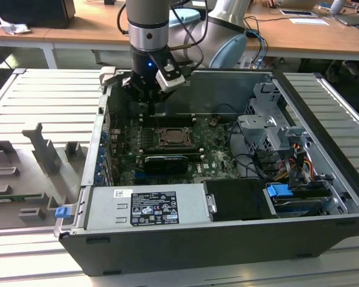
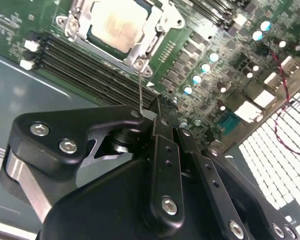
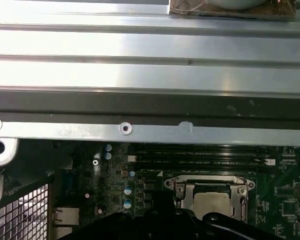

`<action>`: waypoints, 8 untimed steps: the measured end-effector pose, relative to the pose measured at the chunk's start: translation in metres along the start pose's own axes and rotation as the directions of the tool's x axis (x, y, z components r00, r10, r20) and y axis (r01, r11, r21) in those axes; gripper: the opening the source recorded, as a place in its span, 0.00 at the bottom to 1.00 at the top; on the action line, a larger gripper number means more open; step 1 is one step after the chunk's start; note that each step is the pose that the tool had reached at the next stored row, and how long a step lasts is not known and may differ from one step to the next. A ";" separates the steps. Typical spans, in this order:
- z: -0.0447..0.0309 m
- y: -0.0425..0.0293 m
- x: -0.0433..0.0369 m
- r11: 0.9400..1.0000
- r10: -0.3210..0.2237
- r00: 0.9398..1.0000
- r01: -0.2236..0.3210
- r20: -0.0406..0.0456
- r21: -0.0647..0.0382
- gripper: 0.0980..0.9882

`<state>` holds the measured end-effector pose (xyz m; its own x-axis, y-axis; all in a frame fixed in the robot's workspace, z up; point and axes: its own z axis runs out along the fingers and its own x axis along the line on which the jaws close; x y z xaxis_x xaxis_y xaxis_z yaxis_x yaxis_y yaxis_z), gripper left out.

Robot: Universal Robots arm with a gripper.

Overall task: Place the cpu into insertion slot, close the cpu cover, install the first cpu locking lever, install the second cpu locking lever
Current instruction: 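Install the first cpu locking lever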

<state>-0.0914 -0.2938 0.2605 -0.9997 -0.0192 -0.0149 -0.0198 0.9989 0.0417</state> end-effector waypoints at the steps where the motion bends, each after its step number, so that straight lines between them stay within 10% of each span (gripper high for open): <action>1: 0.0000 -0.0001 -0.0011 1.000 0.000 1.000 0.000 0.000 0.000 0.01; 8: 0.0004 -0.0003 -0.0049 1.000 0.000 1.000 0.000 0.000 0.000 0.01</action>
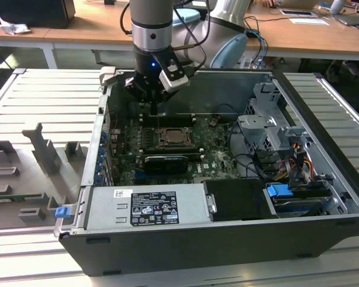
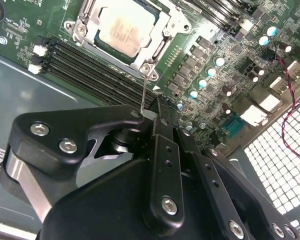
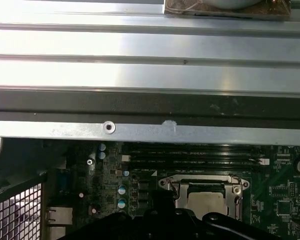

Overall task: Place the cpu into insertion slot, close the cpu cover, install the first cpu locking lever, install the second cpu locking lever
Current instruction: 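Install the first cpu locking lever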

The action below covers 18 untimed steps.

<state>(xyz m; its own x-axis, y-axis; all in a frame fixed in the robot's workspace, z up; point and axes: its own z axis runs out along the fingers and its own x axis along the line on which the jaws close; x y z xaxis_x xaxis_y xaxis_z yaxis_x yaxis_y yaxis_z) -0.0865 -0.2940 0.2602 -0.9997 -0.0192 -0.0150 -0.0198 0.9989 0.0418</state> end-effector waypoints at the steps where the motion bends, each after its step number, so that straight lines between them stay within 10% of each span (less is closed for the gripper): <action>1: 0.0001 -0.0001 -0.0015 1.000 0.000 1.000 0.000 0.000 0.000 0.01; 8: 0.0033 -0.0009 -0.0360 1.000 0.000 1.000 0.000 -0.001 -0.002 0.01; 10: 0.0046 -0.0009 -0.0371 1.000 -0.010 1.000 0.010 -0.001 -0.021 0.01; 18: 0.0175 -0.0015 -0.0469 0.999 -0.037 0.999 0.036 -0.001 -0.037 0.01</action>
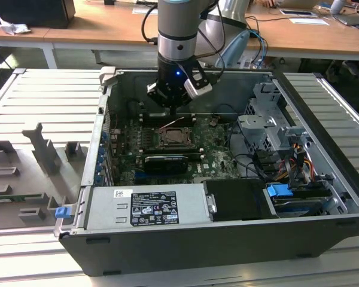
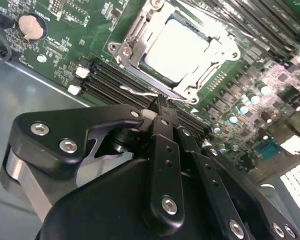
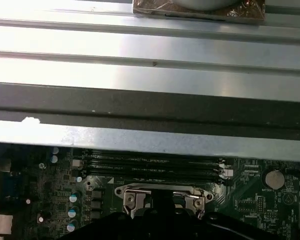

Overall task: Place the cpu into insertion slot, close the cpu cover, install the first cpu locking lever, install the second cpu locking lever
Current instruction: 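Install the first cpu locking lever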

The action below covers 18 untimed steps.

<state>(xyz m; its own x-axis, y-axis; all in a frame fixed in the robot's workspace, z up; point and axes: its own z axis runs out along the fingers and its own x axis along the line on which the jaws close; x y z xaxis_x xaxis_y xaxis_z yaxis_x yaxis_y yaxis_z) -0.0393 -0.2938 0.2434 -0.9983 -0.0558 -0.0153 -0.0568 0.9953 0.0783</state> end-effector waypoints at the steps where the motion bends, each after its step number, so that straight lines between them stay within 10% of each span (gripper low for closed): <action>1: 0.0020 -0.0002 -0.0012 1.000 0.000 1.000 0.000 0.000 -0.004 0.01; 11: 0.0124 0.0041 -0.0069 0.999 -0.034 0.999 0.034 -0.003 -0.005 0.01; 18: 0.0166 0.0036 -0.0101 0.999 -0.033 0.999 0.033 -0.001 -0.028 0.01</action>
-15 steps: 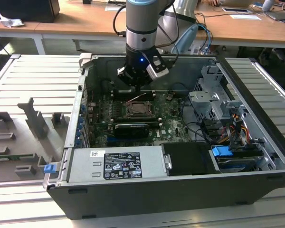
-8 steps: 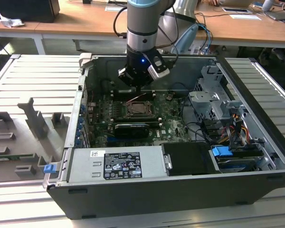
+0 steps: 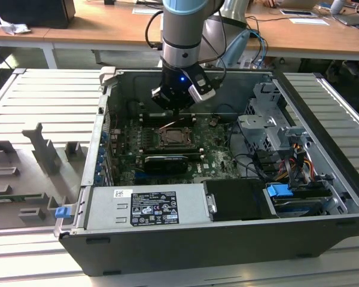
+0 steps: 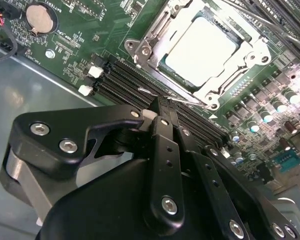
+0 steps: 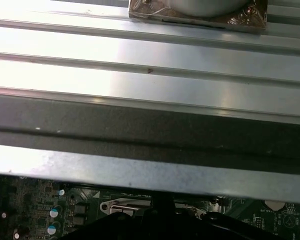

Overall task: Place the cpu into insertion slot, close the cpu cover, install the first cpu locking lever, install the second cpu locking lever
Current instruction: 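Install the first cpu locking lever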

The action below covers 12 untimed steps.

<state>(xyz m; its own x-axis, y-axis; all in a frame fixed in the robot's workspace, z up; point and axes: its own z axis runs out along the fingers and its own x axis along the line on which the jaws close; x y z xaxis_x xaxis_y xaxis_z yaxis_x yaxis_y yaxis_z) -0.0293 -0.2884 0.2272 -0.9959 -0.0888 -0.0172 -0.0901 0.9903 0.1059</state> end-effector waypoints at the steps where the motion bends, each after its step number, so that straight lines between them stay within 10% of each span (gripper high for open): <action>1: 0.0005 -0.0002 -0.0007 1.000 0.001 1.000 -0.001 0.000 0.000 0.01; 12: 0.0117 -0.0020 -0.0077 1.000 0.007 1.000 -0.007 0.000 0.000 0.01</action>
<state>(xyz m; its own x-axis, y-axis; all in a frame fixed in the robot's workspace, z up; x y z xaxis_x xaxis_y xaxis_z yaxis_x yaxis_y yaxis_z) -0.0213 -0.2884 0.2155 -0.9965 -0.0817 -0.0164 -0.0830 0.9909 0.1058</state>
